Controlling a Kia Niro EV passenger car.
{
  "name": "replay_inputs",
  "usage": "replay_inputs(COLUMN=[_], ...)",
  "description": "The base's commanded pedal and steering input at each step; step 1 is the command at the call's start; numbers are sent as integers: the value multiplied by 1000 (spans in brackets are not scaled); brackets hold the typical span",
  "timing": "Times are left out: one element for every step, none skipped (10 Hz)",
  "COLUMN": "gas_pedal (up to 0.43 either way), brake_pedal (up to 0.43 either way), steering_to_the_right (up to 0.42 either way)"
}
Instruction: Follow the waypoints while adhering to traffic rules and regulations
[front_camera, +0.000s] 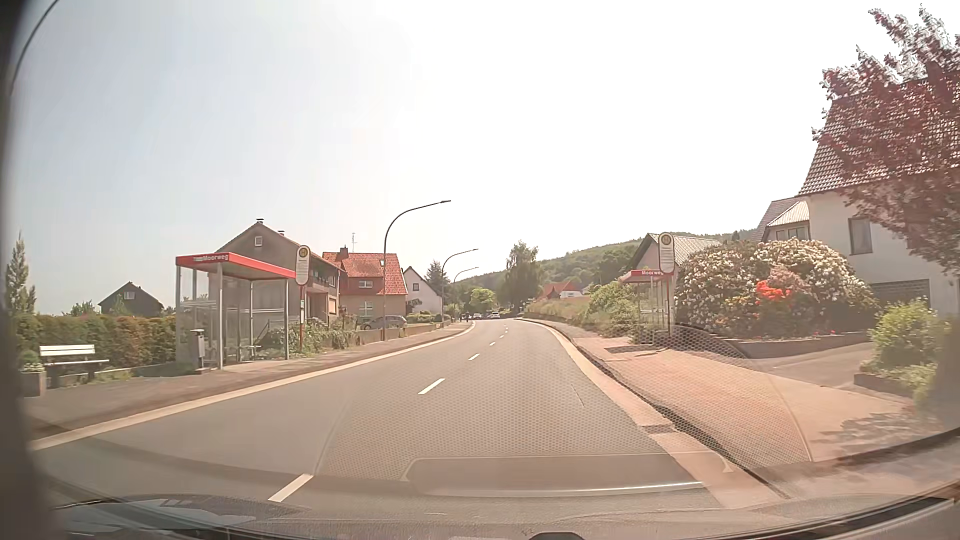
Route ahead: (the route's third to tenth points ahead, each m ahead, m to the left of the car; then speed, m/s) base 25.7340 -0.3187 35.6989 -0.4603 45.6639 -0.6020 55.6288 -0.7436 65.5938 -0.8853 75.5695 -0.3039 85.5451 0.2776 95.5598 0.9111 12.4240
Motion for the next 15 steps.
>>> replay_inputs(gas_pedal=[409,390,378,350,311,311,287,280,280,228,220,197,189,189,189], brake_pedal=[0,0,0,0,0,0,0,0,0,0,0,0,0,0,0], steering_to_the_right=[9,9,9,9,9,9,8,6,6,6,5,3,0,-5,-6])
